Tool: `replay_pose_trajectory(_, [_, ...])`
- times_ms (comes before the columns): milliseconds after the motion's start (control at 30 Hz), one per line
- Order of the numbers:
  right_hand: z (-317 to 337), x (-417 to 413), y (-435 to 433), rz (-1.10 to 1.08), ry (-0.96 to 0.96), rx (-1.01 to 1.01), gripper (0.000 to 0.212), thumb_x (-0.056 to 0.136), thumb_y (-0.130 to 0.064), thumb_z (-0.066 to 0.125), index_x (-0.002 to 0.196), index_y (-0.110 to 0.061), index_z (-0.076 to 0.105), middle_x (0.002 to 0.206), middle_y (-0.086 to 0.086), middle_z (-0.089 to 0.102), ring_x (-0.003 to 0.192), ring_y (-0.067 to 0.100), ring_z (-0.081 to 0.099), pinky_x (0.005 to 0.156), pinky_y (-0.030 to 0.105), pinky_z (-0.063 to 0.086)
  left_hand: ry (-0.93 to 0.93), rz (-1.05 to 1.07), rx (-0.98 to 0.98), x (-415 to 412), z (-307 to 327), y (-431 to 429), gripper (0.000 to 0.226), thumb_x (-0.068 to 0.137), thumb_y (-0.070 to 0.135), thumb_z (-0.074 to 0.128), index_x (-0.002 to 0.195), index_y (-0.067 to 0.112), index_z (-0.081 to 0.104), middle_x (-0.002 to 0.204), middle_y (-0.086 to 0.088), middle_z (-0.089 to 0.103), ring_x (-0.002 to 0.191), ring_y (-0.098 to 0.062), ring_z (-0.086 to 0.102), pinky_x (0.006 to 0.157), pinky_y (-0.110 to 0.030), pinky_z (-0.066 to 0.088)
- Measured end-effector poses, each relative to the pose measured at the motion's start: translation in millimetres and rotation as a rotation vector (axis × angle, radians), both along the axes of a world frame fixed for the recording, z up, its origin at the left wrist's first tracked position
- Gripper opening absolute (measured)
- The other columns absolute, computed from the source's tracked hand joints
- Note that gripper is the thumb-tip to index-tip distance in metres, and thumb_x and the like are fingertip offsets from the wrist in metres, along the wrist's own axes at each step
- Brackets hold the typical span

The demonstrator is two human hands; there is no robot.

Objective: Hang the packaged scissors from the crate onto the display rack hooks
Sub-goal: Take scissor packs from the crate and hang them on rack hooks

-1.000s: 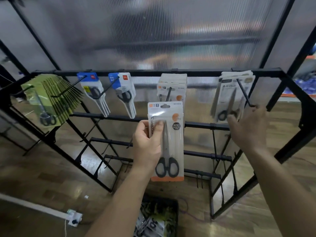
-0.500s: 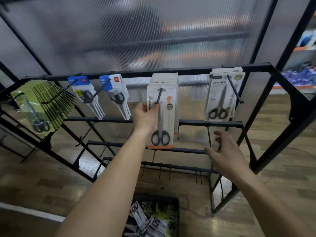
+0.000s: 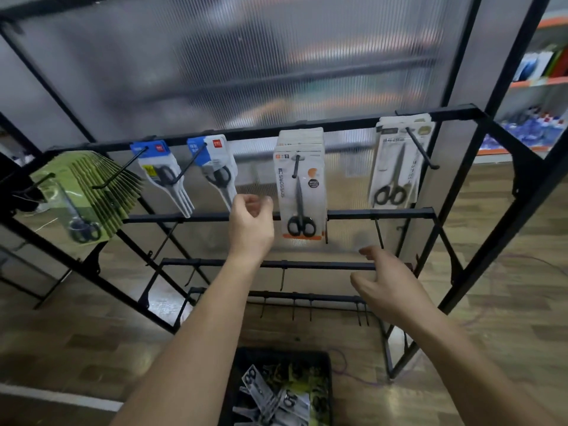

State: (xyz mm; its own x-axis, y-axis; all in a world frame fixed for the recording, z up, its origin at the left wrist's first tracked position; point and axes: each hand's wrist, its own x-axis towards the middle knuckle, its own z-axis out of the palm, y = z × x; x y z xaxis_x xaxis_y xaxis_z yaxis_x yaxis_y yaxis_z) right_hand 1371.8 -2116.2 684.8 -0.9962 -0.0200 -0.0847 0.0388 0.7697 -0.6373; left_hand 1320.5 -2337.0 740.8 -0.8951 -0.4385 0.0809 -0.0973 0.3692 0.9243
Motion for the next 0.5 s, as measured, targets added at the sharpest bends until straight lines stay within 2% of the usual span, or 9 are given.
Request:
replay_pose_trajectory(67, [6.3,8.5,-15.1,0.024,0.013,0.033,0.058,0.096,-0.035,0.06,0.15,-0.023,0.042,0.15,0.0,0.049,0.128,0.017,0.051,0.096,0.028,0.043,-0.04,-0.105,-0.188,19.4,0.8,-16.7,0.028,0.101,0.033,0.061,0.125,0.018,0.057,0.12,0.004,0.061,0.111,-0.012,0.057,0.08,-0.016,0.043])
replay_pose_trajectory(133, [13.7,18.3,-34.5,0.048,0.027,0.061,0.059,0.097,-0.036,0.059,0.151,-0.025,0.04,0.149,0.0,0.05,0.13,0.017,0.051,0.094,0.026,0.041,-0.088,-0.187,-0.419,40.7,0.4,-35.4,0.034,0.1,0.034,0.061,0.132,0.024,0.056,0.131,0.006,0.058,0.12,-0.014,0.055,0.096,-0.03,0.048])
replay_pose_trajectory(200, [20.9,29.9,-58.5,0.073,0.045,0.091,0.061,0.098,-0.038,0.058,0.154,-0.027,0.036,0.149,0.0,0.048,0.13,0.018,0.05,0.098,0.029,0.043,-0.155,-0.241,-0.61,62.9,0.5,-54.6,0.045,0.1,0.037,0.059,0.142,0.026,0.05,0.14,0.005,0.054,0.128,-0.017,0.051,0.106,-0.041,0.046])
replay_pose_trajectory(267, [24.9,43.5,-85.2,0.082,0.07,0.14,0.062,0.098,-0.041,0.056,0.154,-0.027,0.034,0.15,0.0,0.047,0.132,0.019,0.048,0.102,0.035,0.047,-0.21,-0.304,-0.743,85.2,-0.4,-76.9,0.053,0.1,0.039,0.056,0.15,0.025,0.043,0.148,0.004,0.049,0.136,-0.017,0.045,0.113,-0.043,0.042])
replay_pose_trajectory(333, [25.8,59.7,-113.2,0.066,0.086,0.202,0.061,0.098,-0.043,0.055,0.153,-0.027,0.035,0.15,0.0,0.047,0.134,0.02,0.047,0.104,0.037,0.047,-0.241,-0.372,-0.788,107.4,-3.7,-104.3,0.059,0.1,0.039,0.054,0.155,0.026,0.038,0.155,0.005,0.043,0.142,-0.016,0.041,0.118,-0.042,0.037])
replay_pose_trajectory(500, [21.5,105.5,-179.7,0.034,0.011,0.281,0.062,0.098,-0.045,0.054,0.153,-0.025,0.033,0.153,0.001,0.043,0.138,0.022,0.042,0.105,0.037,0.044,-0.345,-0.473,-0.629,158.9,-19.9,-179.8,0.064,0.102,0.042,0.053,0.159,0.031,0.028,0.163,0.01,0.03,0.146,-0.016,0.037,0.119,-0.041,0.037])
